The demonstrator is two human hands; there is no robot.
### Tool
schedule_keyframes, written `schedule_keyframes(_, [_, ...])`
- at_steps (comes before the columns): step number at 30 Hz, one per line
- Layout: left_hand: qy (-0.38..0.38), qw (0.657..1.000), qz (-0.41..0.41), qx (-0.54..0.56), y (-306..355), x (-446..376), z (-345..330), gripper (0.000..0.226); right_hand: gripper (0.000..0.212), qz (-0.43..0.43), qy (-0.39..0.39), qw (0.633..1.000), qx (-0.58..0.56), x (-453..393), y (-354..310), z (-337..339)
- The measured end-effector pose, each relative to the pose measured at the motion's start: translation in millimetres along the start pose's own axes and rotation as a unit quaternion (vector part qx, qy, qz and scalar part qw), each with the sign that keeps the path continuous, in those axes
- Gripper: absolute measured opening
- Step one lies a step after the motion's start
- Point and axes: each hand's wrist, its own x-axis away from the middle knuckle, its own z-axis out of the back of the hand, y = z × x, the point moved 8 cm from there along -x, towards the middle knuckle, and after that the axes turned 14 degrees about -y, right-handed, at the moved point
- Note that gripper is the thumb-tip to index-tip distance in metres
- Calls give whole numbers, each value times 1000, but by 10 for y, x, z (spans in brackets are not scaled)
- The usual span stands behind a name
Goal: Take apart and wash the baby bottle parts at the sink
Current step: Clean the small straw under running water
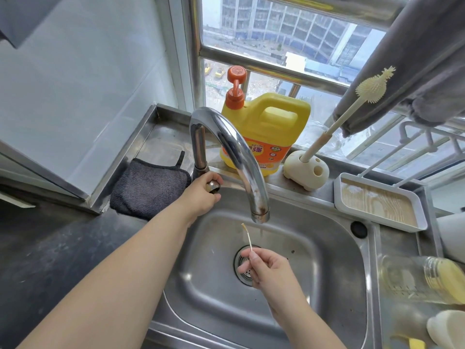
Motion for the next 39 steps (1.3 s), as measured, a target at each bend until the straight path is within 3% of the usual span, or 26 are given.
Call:
schedule_keyframes(7, [11, 1000, -5, -12, -56, -56, 23, 41, 20, 7, -2, 1000, 5, -58, -42, -9])
schedule_keyframes(13, [-42, 995, -8, -95, 10, 95, -2, 43, 19, -12, -7, 1000, 21, -105, -58, -37])
schedule_keyframes(15, [2, 989, -6, -145, 123, 310, 30, 53, 19, -8, -10, 1000, 23, -132, -84, -49])
schedule_keyframes(17, [92, 983, 5, -157, 156, 611, 51, 41, 21, -5, -20, 999, 27, -138, -108, -96])
schedule_keyframes(18, [113, 983, 17, -142, 129, 744, 15, 27, 21, -3, -26, 999, 34, -142, -120, -130])
schedule_keyframes(20, [77, 996, 30, -29, 14, 945, -185, 2, 21, -5, -42, 998, 46, -150, -125, -213])
schedule_keyframes(23, [-11, 989, 16, 146, -53, 1072, -512, 19, 25, -3, -63, 996, 66, -164, -129, -320])
schedule_keyframes(27, [23, 969, 41, 241, -144, 1094, -533, 14, 29, 1, -77, 991, 105, -190, -122, -416])
schedule_keyframes(32, [40, 970, 35, 238, -231, 1096, -450, 17, 25, -18, -122, 986, 111, -225, -34, -479])
schedule_keyframes(35, [70, 980, 22, 184, -269, 1069, -302, 23, 14, -22, -84, 993, 83, -350, -67, -265])
schedule_keyframes(39, [54, 986, 13, 159, -246, 1064, -228, 18, 8, -18, -69, 996, 59, -695, -280, -121])
